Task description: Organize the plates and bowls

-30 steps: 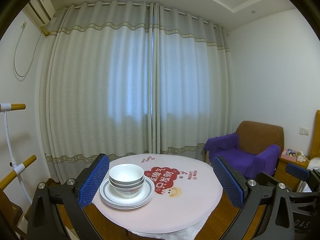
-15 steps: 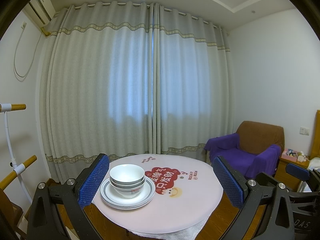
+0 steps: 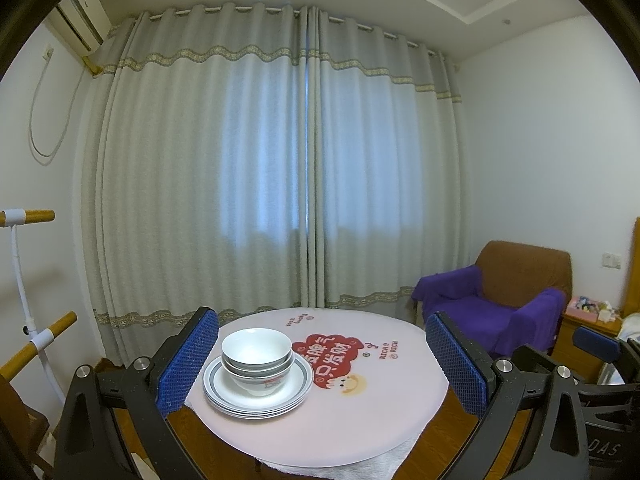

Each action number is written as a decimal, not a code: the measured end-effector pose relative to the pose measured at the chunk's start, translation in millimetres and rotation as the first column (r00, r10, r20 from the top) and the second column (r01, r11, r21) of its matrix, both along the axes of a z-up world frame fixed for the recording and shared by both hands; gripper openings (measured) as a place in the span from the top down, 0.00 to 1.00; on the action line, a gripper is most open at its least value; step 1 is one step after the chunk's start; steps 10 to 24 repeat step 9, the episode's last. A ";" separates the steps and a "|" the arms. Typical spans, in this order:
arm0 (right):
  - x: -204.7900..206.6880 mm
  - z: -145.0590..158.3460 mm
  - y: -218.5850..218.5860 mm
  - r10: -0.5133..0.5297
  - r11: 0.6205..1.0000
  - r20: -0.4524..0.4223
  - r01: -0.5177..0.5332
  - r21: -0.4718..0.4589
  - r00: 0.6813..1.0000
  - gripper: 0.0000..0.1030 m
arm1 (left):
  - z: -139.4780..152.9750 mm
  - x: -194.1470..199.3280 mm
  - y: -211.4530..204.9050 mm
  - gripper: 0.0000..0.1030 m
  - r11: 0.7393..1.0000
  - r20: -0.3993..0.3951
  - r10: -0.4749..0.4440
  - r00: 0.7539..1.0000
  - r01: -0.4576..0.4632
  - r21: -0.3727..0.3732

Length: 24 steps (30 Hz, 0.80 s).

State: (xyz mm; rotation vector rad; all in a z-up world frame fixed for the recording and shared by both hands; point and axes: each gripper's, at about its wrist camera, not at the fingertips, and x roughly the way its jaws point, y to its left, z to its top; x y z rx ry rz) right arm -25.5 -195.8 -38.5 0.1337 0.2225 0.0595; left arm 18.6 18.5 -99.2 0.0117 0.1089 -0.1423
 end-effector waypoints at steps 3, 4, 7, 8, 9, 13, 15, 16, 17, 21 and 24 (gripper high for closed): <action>0.4 -0.1 -0.2 0.000 1.000 -0.001 0.000 0.000 1.000 0.00 | 0.4 -1.2 -0.8 0.01 1.000 0.003 0.002 1.000 -0.002 0.002; 0.2 -0.8 0.2 0.000 1.000 0.000 0.000 0.001 1.000 0.00 | 0.4 -1.2 -0.7 0.01 1.000 0.003 0.002 1.000 -0.002 0.002; 0.9 -2.4 1.2 0.000 1.000 0.001 0.000 0.003 1.000 0.00 | -0.2 -0.9 -1.1 0.01 1.000 0.002 0.002 1.000 -0.002 0.004; 0.7 -2.7 1.2 -0.001 1.000 0.000 0.001 0.004 1.000 0.00 | 0.0 -1.1 -1.2 0.01 1.000 0.002 0.003 1.000 -0.003 0.005; 0.6 -2.8 1.4 -0.001 1.000 0.000 0.001 0.005 1.000 0.00 | 0.1 -1.2 -1.6 0.01 1.000 0.002 0.003 1.000 -0.003 0.008; 0.6 -2.8 1.4 -0.001 1.000 0.000 0.001 0.005 1.000 0.00 | 0.1 -1.2 -1.6 0.01 1.000 0.002 0.003 1.000 -0.003 0.008; 0.6 -2.8 1.4 -0.001 1.000 0.000 0.001 0.005 1.000 0.00 | 0.1 -1.2 -1.6 0.01 1.000 0.002 0.003 1.000 -0.003 0.008; 0.6 -2.8 1.4 -0.001 1.000 0.000 0.001 0.005 1.000 0.00 | 0.1 -1.2 -1.6 0.01 1.000 0.002 0.003 1.000 -0.003 0.008; 0.6 -2.8 1.4 -0.001 1.000 0.000 0.001 0.005 1.000 0.00 | 0.1 -1.2 -1.6 0.01 1.000 0.002 0.003 1.000 -0.003 0.008; 0.6 -2.8 1.4 -0.001 1.000 0.000 0.001 0.005 1.000 0.00 | 0.1 -1.2 -1.6 0.01 1.000 0.002 0.003 1.000 -0.003 0.008; 0.6 -2.8 1.4 -0.001 1.000 0.000 0.001 0.005 1.000 0.00 | 0.1 -1.2 -1.6 0.01 1.000 0.002 0.003 1.000 -0.003 0.008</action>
